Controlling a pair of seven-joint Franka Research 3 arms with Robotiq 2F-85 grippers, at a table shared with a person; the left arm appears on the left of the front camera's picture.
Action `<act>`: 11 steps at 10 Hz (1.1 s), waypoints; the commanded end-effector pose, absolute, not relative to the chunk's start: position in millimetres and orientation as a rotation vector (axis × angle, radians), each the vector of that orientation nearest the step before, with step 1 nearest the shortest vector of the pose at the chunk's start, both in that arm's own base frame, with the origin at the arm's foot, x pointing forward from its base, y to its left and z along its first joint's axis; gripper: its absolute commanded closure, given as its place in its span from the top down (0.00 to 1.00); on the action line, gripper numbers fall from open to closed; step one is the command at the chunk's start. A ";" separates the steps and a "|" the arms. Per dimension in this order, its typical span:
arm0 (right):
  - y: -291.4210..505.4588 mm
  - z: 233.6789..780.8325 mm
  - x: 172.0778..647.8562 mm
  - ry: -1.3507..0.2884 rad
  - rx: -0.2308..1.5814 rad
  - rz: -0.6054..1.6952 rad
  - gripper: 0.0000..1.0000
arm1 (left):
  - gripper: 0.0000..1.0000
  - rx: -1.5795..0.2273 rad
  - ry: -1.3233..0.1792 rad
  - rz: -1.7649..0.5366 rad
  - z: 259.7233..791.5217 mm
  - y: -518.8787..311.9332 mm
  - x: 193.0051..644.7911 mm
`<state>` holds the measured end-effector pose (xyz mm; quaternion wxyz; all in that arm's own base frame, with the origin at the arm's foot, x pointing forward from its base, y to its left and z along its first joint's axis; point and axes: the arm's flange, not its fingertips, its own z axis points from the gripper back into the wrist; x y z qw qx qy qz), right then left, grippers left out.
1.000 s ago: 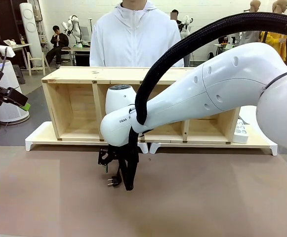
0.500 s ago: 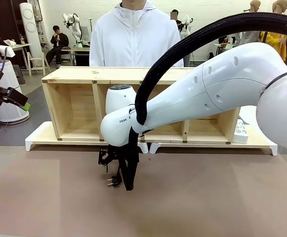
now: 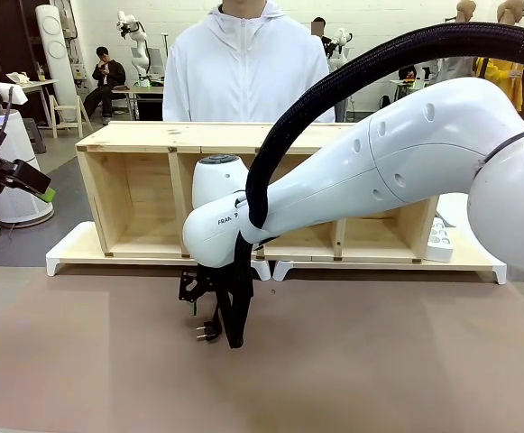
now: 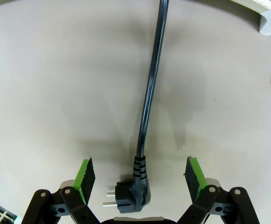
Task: Perform cable management.
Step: When the cord part of the Power Cable appears at the lower middle area of the table and stops, grasp the cord part of the Power Cable.
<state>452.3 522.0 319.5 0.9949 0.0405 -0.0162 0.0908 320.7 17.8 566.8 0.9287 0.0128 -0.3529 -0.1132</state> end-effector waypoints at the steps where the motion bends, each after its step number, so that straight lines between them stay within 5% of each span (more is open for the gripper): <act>1: 526.7 322.0 448.0 -0.033 0.082 0.165 1.00 | 1.00 0.026 -0.730 -0.231 566.4 17.8 322.5; 11: 527.2 307.4 446.0 0.029 0.021 0.064 1.00 | 1.00 0.026 -0.730 -0.231 566.4 17.8 322.5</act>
